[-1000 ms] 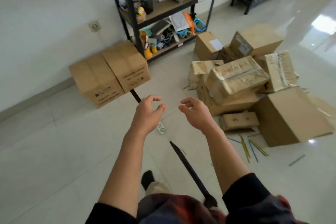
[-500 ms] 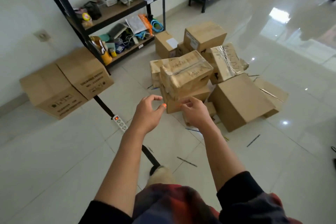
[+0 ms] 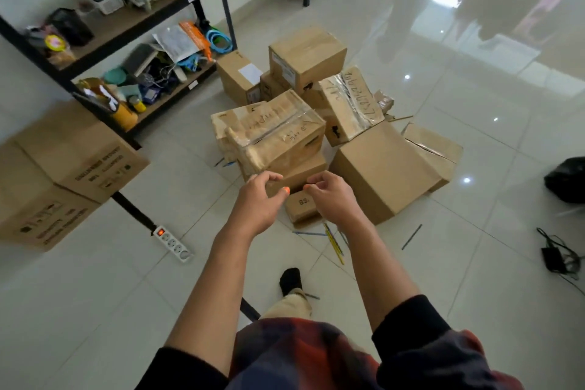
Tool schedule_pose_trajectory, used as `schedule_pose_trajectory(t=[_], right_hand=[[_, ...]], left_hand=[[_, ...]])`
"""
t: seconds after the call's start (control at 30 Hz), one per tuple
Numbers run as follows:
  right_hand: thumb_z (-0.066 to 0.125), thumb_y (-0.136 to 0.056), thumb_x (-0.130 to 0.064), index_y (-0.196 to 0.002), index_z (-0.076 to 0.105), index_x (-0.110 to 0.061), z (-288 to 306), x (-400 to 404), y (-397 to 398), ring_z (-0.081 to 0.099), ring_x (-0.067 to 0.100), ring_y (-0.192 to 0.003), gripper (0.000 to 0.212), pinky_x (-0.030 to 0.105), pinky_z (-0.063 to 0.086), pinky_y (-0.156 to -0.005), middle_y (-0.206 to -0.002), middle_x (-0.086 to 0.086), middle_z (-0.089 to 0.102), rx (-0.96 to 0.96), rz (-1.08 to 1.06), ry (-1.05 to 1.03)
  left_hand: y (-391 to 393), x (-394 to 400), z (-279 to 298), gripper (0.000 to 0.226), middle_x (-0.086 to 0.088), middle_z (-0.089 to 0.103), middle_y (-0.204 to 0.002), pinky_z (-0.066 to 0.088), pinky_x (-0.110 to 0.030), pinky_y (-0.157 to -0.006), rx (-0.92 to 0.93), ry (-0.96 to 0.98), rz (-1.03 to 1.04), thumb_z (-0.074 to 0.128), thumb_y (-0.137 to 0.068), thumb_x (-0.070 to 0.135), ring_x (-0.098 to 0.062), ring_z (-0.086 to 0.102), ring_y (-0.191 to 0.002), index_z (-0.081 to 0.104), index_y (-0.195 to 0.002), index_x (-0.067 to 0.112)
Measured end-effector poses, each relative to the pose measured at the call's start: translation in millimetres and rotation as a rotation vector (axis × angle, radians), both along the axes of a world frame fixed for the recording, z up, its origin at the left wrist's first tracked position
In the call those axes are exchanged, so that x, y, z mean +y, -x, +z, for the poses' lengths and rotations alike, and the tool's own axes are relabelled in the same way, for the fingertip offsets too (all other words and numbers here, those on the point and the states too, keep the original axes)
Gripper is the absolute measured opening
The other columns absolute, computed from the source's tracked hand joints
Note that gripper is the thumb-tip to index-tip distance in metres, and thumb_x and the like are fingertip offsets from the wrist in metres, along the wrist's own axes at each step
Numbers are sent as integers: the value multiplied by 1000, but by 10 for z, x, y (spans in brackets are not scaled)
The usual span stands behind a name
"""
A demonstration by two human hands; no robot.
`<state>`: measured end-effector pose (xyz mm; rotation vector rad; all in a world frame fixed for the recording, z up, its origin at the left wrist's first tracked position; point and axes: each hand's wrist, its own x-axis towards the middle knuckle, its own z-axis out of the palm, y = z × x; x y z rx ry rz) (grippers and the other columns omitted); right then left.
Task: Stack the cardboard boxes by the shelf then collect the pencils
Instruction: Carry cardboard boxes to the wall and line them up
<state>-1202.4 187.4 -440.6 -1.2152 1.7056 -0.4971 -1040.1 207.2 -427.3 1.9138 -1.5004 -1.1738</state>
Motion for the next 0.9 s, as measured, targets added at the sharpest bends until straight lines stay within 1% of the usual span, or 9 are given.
schedule_pose_trajectory(t=[0.13, 0.2, 0.27, 0.33, 0.4, 0.53, 0.67, 0.83, 0.9], right_hand=[[58, -95, -29, -111, 64, -19, -4, -297, 241, 55, 5, -85, 20, 20, 42, -64, -102, -5, 62, -5, -20, 12], [57, -95, -29, -112, 63, -19, -37, -393, 404, 56, 3, -84, 20, 17, 39, -61, -101, -6, 62, -12, -32, -2], [58, -95, -30, -111, 64, -20, -82, -480, 559, 60, 10, -92, 20, 20, 44, -66, -106, -3, 63, -21, -63, -16], [58, -94, -32, -110, 64, -23, -129, -555, 677, 59, 15, -102, 19, 28, 49, -80, -113, 0, 63, -16, -85, -38], [58, -93, -33, -109, 65, -24, -187, -695, 878, 59, 15, -104, 19, 34, 51, -88, -114, 0, 63, -23, -101, -61], [58, -93, -33, -112, 63, -23, -271, -1001, 1250, 58, 17, -103, 22, 35, 51, -87, -114, 1, 62, -26, -101, -81], [56, -94, -31, -116, 62, -19, -367, -1355, 1820, 58, 18, -104, 26, 35, 51, -87, -116, 1, 60, -25, -68, -122], [56, -95, -34, -119, 60, -22, -639, -1826, 2574, 53, 18, -109, 26, 32, 46, -88, -122, 3, 54, 25, -19, -179], [56, -96, -35, -120, 59, -23, -797, -1970, 2799, 51, 19, -110, 27, 32, 43, -88, -124, 4, 52, 55, 20, -198]], left_hand=[[277, -442, -32, 24, 1, 52, -132, 38, -27, -85, -19, 1, -68, 61, -94, 32, -13, 49, -112, 59, -117, 26], [422, -624, -51, 24, 1, 53, -133, 44, -31, -90, -33, 0, -92, 61, -93, 34, -14, 50, -118, 59, -116, 27], [550, -776, -72, 23, 2, 53, -134, 51, -41, -93, -46, -8, -112, 62, -92, 36, -16, 53, -116, 60, -113, 30], [651, -884, -90, 21, 2, 54, -133, 54, -46, -89, -59, -31, -115, 62, -91, 38, -19, 56, -112, 59, -111, 34], [855, -1053, -149, 22, 2, 53, -132, 52, -39, -90, -63, -43, -115, 62, -91, 38, -15, 54, -111, 58, -113, 33], [1305, -1350, -253, 26, 0, 52, -133, 42, -21, -80, -38, -52, -126, 61, -94, 31, -9, 48, -104, 58, -119, 24], [1820, -1639, -418, 21, -1, 51, -134, 42, -31, -96, -9, -110, -87, 61, -94, 30, -15, 49, -118, 58, -114, 26], [2393, -2004, -711, 20, -1, 54, -128, 40, -28, -86, -30, -168, -6, 62, -94, 29, -11, 49, -104, 60, -113, 25], [2606, -2143, -838, 22, 0, 53, -128, 40, -30, -87, -36, -201, -9, 61, -94, 31, -11, 47, -106, 59, -115, 25]])
